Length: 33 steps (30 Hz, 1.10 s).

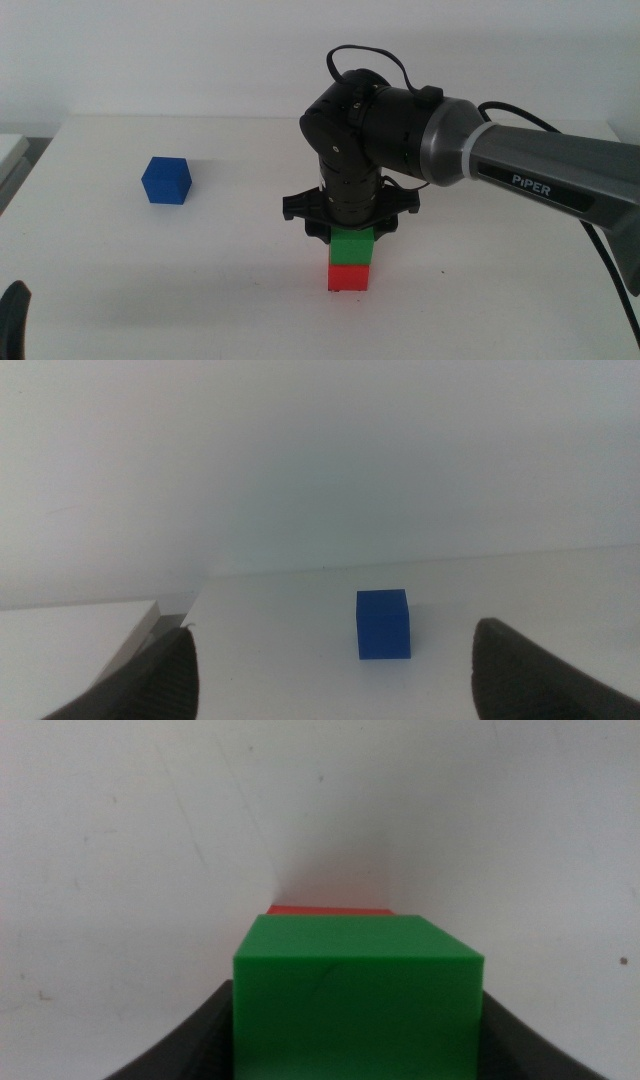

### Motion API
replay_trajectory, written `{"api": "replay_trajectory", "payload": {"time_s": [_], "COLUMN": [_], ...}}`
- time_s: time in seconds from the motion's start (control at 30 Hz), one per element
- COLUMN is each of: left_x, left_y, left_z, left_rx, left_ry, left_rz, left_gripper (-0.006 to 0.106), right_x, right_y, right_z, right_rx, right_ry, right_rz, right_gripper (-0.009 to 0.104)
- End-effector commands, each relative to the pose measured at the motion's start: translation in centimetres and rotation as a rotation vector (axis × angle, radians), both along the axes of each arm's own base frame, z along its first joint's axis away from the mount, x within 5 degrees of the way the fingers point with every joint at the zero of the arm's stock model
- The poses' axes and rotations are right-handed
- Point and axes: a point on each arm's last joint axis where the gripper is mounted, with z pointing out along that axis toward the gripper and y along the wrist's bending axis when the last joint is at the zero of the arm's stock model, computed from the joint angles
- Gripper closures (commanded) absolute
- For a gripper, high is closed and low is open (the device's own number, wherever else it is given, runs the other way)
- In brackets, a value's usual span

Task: Stack red cubes first, then green, then blue cubes in a specific spot.

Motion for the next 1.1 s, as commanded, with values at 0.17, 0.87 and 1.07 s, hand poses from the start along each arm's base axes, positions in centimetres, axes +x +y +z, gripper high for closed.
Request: {"api": "replay_trajectory", "payload": {"time_s": [0.17, 0.87, 1.07], "left_x": [0.0, 0.0, 0.0], "left_y": [0.0, 0.0, 0.0], "left_z": [0.1, 0.1, 0.1], "left_rx": [0.001, 0.001, 0.001], "left_ry": [-0.016, -0.016, -0.016], "left_rz": [0.002, 0.002, 0.002], "left_gripper": [0.007, 0.007, 0.007], "right_x": [-0.2, -9.6, -16.5], "right_y": [0.1, -8.5, -16.7], "right_z": [0.4, 15.9, 17.8], "right_rx": [0.018, 0.056, 0.166], "right_ry": [0.008, -0.381, -0.529], "right_rz": [-0.01, 0.102, 0.255], "right_gripper": [0.043, 0.017, 0.017]}}
